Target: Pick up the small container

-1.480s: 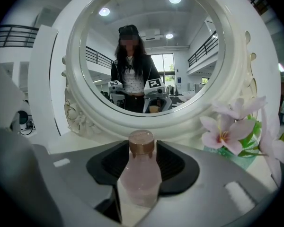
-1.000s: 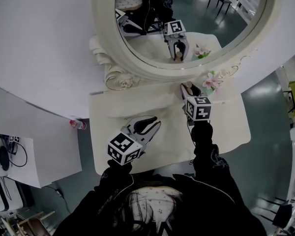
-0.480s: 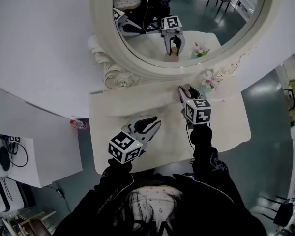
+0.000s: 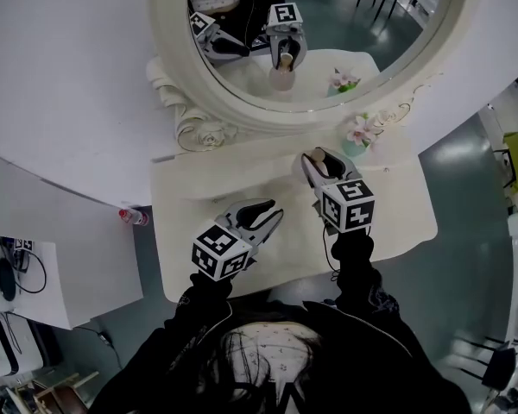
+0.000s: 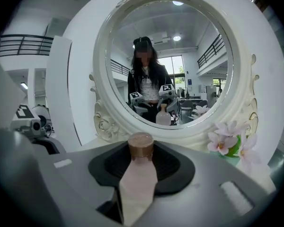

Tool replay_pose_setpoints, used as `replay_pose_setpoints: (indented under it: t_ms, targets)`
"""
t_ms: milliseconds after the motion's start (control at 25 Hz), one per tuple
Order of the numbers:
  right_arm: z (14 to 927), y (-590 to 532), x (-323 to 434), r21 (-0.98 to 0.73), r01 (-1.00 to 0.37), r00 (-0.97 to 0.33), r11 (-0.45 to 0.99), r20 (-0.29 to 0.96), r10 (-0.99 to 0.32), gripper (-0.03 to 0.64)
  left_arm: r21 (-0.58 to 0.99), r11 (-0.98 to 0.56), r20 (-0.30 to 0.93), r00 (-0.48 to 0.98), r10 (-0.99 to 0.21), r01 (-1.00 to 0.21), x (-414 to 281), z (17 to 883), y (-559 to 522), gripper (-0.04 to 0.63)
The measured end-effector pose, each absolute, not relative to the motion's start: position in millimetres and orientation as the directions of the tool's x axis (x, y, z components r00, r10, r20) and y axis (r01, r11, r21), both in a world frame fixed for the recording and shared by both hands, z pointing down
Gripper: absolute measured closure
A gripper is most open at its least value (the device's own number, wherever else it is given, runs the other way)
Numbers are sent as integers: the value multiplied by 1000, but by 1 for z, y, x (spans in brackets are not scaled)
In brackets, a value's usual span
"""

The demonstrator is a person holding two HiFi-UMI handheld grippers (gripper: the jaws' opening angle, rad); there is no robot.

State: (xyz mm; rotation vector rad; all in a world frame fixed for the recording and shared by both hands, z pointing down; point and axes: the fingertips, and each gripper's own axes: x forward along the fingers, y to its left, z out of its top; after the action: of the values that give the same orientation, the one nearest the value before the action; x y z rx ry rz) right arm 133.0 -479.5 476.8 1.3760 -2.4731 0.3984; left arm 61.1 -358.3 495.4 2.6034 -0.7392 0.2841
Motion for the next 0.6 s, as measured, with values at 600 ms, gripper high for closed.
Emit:
replay_pose_setpoints:
  t_ms: [600]
  targets:
    - [415, -407, 118, -101, -806, -584, 583, 292, -758, 471, 401, -765, 277, 863, -422, -503, 78, 497, -337, 428]
